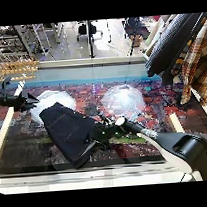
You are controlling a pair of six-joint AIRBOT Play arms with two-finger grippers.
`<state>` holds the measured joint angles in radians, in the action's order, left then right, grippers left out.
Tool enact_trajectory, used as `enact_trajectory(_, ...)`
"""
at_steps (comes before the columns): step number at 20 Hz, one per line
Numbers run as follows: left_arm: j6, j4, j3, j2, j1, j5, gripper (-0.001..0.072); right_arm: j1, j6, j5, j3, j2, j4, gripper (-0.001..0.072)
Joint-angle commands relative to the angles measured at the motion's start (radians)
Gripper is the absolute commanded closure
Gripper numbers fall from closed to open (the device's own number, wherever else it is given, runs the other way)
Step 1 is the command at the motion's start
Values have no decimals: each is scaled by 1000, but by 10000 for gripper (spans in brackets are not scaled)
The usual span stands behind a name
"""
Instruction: Fold the clothes and pants, and hang the long-sleeved shirts on hangers.
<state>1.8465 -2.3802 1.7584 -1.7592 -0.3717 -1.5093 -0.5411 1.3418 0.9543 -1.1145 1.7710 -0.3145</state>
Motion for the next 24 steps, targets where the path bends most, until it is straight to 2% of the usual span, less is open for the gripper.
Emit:
enact_trajectory(1,2,-6,0,2,43,-20,264,9,25,-7,-138,85,-45,446)
enact_trajectory(2,2,-6,0,2,58,-27,264,26,62,-8,-167,82,-111,677)
enact_trajectory(4,2,-5,0,2,96,-36,292,75,157,20,-219,60,-315,681)
enact_trajectory(7,70,1,-7,-10,182,-35,545,183,268,136,-251,-21,-772,682)
enact_trajectory(8,83,1,-14,-20,219,-30,603,226,276,175,-251,-45,-909,682)
enact_trajectory(9,84,1,-18,-35,256,-23,603,276,270,191,-251,-63,-1000,681)
enact_trajectory(10,84,1,-18,-59,296,-17,603,327,203,201,-251,-72,-1000,662)
enact_trajectory(11,84,1,-18,-84,334,-11,603,381,124,216,-251,-77,-948,482)
enact_trajectory(12,84,1,-18,-113,372,-8,603,433,55,243,-250,-77,-861,215)
enact_trajectory(13,84,3,-18,-140,402,-9,603,490,-27,288,-247,-77,-745,145)
enact_trajectory(16,84,50,-18,-214,459,21,604,640,-147,329,-183,-77,-495,125)
enact_trajectory(18,84,57,-18,-243,462,53,603,692,-204,313,-121,-76,-431,125)
enact_trajectory(21,84,46,-13,-241,456,79,603,682,-330,240,-45,-71,-333,113)
enact_trajectory(22,85,46,-12,-234,455,82,603,666,-373,228,-36,-63,-274,51)
enact_trajectory(24,106,46,-8,-223,455,77,602,623,-376,211,-37,-27,-232,53)
